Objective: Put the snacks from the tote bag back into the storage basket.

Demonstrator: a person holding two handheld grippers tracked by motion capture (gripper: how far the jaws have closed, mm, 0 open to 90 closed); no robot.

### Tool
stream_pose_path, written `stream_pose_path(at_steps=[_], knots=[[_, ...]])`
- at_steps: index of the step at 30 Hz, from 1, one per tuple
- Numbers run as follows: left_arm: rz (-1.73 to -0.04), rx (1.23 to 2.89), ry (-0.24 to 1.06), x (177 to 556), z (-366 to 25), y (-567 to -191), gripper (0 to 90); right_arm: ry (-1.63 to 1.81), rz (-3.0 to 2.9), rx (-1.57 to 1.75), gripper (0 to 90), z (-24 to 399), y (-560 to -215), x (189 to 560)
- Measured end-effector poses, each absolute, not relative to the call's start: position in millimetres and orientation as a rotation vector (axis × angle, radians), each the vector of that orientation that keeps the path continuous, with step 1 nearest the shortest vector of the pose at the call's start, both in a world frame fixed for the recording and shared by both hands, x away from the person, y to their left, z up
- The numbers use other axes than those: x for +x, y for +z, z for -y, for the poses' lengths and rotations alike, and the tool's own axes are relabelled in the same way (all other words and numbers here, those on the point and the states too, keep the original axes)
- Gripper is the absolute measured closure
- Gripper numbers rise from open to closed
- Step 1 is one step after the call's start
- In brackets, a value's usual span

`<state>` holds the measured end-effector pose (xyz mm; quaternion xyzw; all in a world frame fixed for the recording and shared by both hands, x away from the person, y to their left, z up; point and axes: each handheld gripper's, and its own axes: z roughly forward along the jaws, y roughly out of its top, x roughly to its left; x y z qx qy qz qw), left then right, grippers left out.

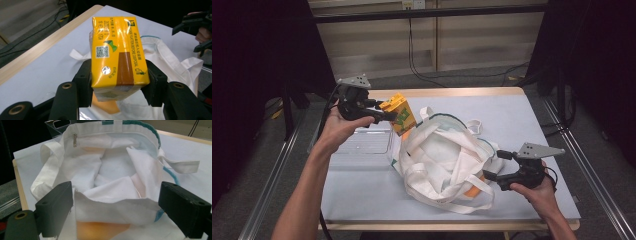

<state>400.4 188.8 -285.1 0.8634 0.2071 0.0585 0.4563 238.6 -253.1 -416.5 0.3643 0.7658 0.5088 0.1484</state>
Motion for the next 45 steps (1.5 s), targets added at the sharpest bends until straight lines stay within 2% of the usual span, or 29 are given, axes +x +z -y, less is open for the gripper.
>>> stream_pose_path(at_steps=[14,22,34,39,45], knots=[[-0.545,2.124,0.226,412,-222,-283,49.9,1.464,-2.212,1.039,12.5,251,-418,239],[-0.537,2.176,0.262,423,-233,-288,49.9,1.465,-2.212,1.042,12.0,250,-418,239],[-0.539,2.22,0.234,437,-243,-299,49.9,1.465,-2.216,1.038,11.8,250,-419,239],[-0.592,2.205,0.2,441,-249,-308,49.9,1.463,-2.221,1.045,11.1,250,-419,239],[-0.575,2.232,0.224,442,-249,-310,50.0,1.458,-2.222,1.043,10.9,249,-420,239]])
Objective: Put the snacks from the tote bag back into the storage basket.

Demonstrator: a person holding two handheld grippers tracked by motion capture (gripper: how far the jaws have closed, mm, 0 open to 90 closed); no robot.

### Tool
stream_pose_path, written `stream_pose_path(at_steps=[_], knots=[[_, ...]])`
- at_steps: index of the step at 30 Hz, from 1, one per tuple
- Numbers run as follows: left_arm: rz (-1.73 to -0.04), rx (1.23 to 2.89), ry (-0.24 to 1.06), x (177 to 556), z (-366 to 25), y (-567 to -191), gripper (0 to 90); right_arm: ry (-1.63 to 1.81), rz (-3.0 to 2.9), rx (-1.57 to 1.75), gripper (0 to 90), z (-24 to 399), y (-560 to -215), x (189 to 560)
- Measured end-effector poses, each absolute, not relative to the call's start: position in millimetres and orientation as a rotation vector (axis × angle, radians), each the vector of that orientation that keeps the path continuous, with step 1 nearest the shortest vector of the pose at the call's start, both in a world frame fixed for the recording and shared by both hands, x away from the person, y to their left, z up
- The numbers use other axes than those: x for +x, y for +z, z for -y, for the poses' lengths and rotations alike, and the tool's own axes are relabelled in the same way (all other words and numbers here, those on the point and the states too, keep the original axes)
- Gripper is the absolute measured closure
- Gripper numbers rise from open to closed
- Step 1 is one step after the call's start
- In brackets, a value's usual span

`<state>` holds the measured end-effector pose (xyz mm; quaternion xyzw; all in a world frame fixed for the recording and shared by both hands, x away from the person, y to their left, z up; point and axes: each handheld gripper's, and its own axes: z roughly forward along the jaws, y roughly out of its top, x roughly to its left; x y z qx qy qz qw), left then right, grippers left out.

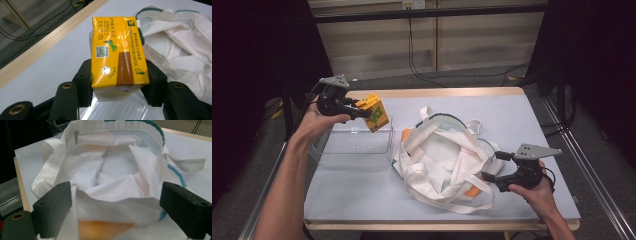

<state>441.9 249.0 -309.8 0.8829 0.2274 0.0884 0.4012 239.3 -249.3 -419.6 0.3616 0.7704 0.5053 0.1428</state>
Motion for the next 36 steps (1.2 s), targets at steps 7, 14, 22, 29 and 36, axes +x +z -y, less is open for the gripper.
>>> stream_pose_path(at_steps=[7,14,22,29,36], knots=[[-0.609,2.249,0.234,447,-250,-318,50.0,1.452,-2.222,1.041,10.9,250,-420,239],[-0.611,2.252,0.224,448,-252,-329,50.0,1.452,-2.223,1.041,10.9,249,-420,239],[-0.643,2.256,0.207,452,-255,-346,50.0,1.449,-2.229,1.034,10.9,249,-420,240],[-0.632,2.265,0.187,456,-249,-354,50.0,1.452,-2.225,1.042,10.9,249,-421,239],[-0.653,2.277,0.185,460,-243,-369,50.0,1.463,-2.224,1.048,10.9,251,-420,240]])
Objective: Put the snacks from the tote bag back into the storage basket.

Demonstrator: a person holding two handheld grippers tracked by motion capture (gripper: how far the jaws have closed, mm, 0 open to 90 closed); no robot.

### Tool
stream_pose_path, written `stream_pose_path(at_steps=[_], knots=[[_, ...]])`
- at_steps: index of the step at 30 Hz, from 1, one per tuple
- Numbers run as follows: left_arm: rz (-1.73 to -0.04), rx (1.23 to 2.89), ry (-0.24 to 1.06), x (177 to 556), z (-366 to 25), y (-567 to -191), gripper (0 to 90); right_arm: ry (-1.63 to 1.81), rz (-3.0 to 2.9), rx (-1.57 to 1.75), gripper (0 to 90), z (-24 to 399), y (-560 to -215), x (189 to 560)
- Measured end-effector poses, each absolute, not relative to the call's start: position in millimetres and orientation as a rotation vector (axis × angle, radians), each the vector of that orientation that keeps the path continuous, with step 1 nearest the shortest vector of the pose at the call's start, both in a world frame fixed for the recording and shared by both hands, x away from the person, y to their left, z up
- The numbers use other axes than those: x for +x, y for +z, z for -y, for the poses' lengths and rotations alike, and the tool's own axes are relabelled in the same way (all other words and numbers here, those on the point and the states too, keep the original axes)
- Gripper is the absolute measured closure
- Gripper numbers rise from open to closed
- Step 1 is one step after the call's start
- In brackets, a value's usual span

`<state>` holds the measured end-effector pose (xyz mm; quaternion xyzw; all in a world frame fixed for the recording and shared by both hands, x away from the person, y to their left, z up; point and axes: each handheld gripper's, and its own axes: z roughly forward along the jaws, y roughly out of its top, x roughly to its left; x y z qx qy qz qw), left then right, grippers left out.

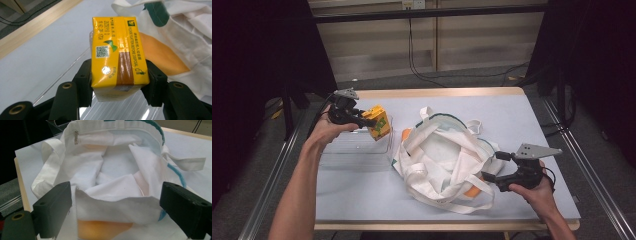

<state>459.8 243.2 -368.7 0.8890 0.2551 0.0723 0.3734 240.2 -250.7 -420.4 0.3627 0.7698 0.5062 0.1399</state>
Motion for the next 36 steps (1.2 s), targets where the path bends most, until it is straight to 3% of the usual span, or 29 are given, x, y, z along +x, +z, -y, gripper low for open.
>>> stream_pose_path(at_steps=[11,36], knots=[[-0.661,2.215,0.171,464,-248,-378,50.0,1.456,-2.23,1.042,10.9,250,-421,240],[-0.651,2.274,0.199,466,-239,-402,50.0,1.455,-2.236,1.043,10.9,250,-422,241]])
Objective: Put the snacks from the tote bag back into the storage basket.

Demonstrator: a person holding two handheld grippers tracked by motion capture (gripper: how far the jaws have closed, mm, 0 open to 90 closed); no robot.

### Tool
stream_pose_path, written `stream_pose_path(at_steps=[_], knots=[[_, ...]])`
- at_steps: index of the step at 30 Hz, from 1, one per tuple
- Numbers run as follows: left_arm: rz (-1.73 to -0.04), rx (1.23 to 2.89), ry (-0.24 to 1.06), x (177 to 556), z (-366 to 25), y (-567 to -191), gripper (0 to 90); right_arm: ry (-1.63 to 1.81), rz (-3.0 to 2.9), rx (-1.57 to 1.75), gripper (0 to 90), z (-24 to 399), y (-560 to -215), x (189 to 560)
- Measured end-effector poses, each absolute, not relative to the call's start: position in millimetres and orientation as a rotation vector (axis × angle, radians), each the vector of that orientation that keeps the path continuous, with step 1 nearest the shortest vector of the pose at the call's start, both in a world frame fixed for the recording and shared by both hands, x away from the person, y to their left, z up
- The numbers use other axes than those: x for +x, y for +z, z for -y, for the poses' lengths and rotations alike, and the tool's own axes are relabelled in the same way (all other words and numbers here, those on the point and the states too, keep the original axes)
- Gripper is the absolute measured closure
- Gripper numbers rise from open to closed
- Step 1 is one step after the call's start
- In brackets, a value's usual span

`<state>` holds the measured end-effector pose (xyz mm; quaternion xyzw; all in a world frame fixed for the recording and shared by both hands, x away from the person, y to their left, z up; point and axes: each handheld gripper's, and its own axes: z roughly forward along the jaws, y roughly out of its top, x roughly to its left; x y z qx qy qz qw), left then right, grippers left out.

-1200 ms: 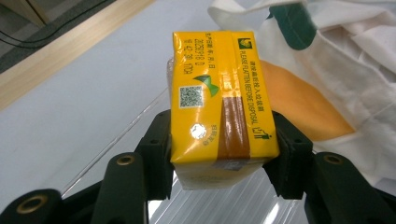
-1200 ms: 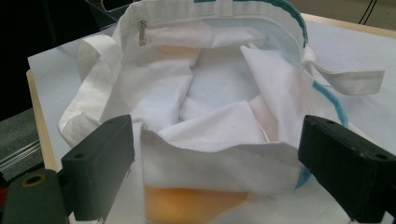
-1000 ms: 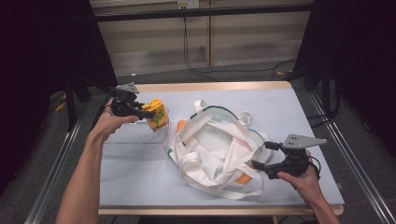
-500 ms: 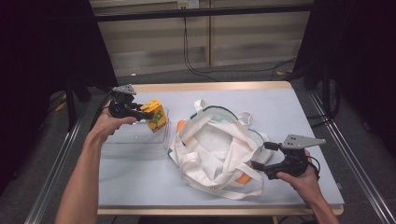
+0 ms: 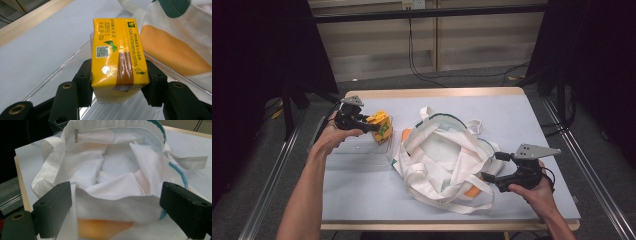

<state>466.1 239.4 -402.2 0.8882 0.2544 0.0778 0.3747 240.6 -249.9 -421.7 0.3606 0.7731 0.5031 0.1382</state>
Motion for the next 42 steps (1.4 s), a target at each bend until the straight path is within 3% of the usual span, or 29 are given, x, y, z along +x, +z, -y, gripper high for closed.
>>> stream_pose_path(at_steps=[14,20,26,32,38,42], knots=[[-0.701,2.265,0.223,466,-238,-404,47.8,1.454,-2.235,1.042,10.6,250,-421,240],[-0.739,2.268,0.205,466,-236,-406,37.1,1.451,-2.238,1.046,10.6,250,-421,240],[-0.786,2.247,0.188,467,-239,-404,18.9,1.455,-2.241,1.037,10.6,249,-422,240],[-0.814,2.206,0.192,464,-241,-398,9.1,1.451,-2.247,1.041,10.6,249,-423,241],[-0.857,2.128,0.193,458,-249,-389,7.9,1.457,-2.242,1.043,10.6,248,-422,240],[-0.875,2.1,0.204,451,-253,-384,12.3,1.459,-2.243,1.042,10.6,248,-422,240]])
